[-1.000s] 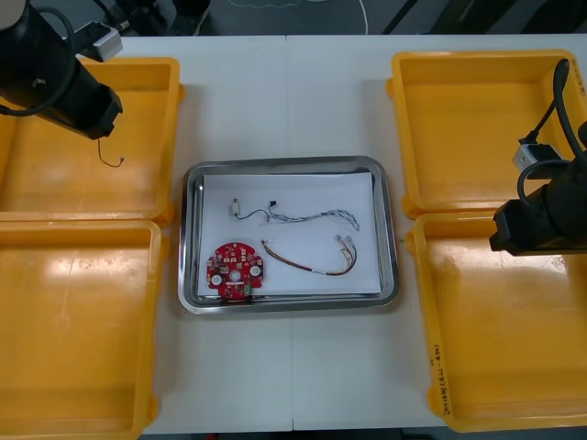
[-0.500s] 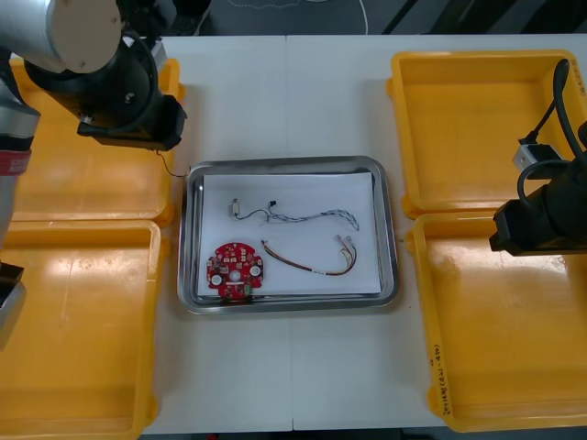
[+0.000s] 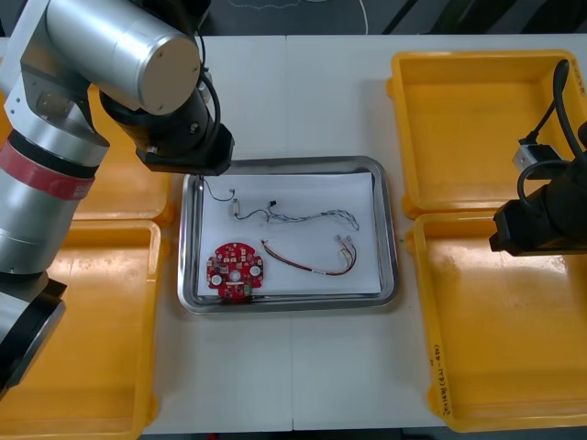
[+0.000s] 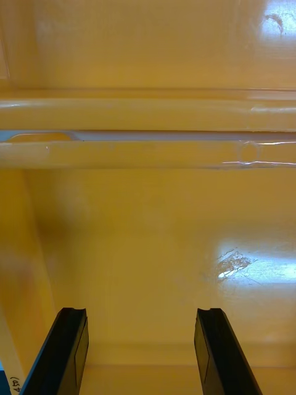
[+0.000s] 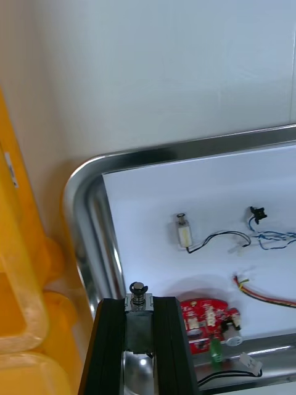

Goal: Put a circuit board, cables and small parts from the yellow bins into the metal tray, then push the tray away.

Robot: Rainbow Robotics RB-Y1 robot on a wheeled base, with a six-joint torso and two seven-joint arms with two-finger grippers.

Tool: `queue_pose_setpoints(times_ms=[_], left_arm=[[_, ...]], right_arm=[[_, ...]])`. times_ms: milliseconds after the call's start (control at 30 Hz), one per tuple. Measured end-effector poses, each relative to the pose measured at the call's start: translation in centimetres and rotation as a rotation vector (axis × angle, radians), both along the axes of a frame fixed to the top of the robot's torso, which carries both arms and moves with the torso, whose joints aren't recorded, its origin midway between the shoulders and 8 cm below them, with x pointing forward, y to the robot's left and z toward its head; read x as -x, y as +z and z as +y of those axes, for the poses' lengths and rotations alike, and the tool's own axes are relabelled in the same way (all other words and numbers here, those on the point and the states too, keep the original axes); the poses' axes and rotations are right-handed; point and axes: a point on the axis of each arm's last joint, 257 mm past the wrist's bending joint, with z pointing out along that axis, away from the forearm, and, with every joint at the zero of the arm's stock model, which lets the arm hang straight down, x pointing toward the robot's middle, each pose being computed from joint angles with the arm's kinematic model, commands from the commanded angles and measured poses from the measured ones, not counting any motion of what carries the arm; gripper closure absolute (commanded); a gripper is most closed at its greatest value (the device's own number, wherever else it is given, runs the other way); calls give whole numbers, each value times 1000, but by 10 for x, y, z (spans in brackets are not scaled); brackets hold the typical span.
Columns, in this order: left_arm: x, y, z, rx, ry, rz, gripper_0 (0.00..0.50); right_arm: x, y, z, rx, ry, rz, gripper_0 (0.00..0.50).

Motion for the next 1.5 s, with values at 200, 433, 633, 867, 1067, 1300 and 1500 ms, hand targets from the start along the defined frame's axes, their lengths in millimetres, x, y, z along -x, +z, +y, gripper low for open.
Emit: queue_pose_setpoints(times_ms=[200, 433, 633, 867, 1067, 1300, 1500], left_arm=[[0, -10, -19, 36, 56, 11, 500], [-14, -29, -41, 66, 63, 2, 500], [-23, -48, -49, 61, 51, -3, 500], [-26, -71, -49, 43, 50, 16, 500], [-29, -73, -56, 49, 33, -1, 500], [-29, -73, -57, 51, 30, 2, 500], [-28, -73, -57, 51, 30, 3, 500]], right_arm=[[0, 0, 0, 0, 0, 0, 0], [0, 0, 0, 0, 0, 0, 0], [0, 0, 0, 0, 0, 0, 0], [0, 0, 0, 0, 0, 0, 0], [0, 0, 0, 0, 0, 0, 0], [0, 0, 0, 0, 0, 0, 0], [0, 0, 0, 0, 0, 0, 0]])
